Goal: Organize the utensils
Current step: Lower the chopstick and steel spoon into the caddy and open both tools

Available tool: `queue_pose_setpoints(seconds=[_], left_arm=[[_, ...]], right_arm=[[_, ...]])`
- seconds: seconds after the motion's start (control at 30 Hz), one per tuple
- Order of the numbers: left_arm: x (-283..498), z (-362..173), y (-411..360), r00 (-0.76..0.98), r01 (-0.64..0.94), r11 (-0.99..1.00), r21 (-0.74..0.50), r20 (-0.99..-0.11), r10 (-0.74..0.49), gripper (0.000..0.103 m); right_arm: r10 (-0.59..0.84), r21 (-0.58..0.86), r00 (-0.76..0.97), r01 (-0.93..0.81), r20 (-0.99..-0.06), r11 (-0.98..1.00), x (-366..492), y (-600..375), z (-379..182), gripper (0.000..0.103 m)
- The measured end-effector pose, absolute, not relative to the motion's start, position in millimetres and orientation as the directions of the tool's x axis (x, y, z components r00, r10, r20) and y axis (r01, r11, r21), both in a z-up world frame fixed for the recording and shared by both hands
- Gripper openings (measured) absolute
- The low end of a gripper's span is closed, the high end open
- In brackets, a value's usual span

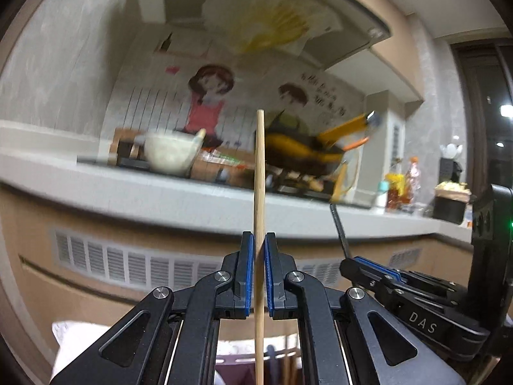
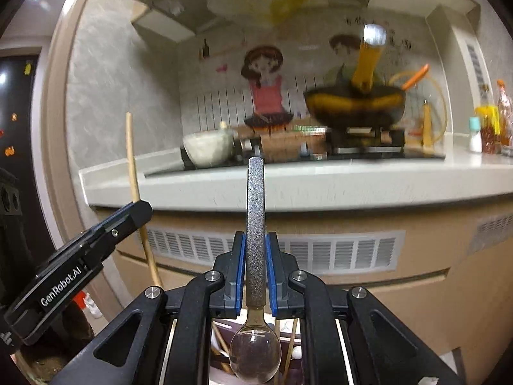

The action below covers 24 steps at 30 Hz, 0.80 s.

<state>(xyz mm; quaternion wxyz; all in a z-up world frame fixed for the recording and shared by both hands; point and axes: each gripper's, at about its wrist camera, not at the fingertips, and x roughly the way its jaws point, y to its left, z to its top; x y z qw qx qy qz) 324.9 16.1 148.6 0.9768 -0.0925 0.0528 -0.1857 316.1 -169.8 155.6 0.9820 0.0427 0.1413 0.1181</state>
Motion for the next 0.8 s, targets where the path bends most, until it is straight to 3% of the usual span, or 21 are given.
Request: queue_pose_setpoints(seconds=[0.3,0.67,0.77,0.8], left_arm=[[369,76,10,0.899,0.315,0.924,-0.218,-0.244,-0.364,0.007],[367,17,-1,0.831,0.276,0.939,-0.206,-0.439,-0.341,0.009],[354,17,4,0.828,0.239,0.948,-0.21,-0.465,-0.312,0.011],[346,18,7,0.829,0.231,0.948,-0.218,-0.467,-0.309,0.017]], right_arm=[[0.258,0.179,0.891,-0.204,-0.373,0.962,373,-175,72,0.012],[0.198,0.095,0.865,-0.174,-0.461,0.98,372,-158,13,0.012],[0.232,0.133,0.84,-0.191,-0.491,0.973,358,-163,14,0.028],[0.238,0.144,0.837,-0.192,-0.493,0.971,352,-165,15,0.035]])
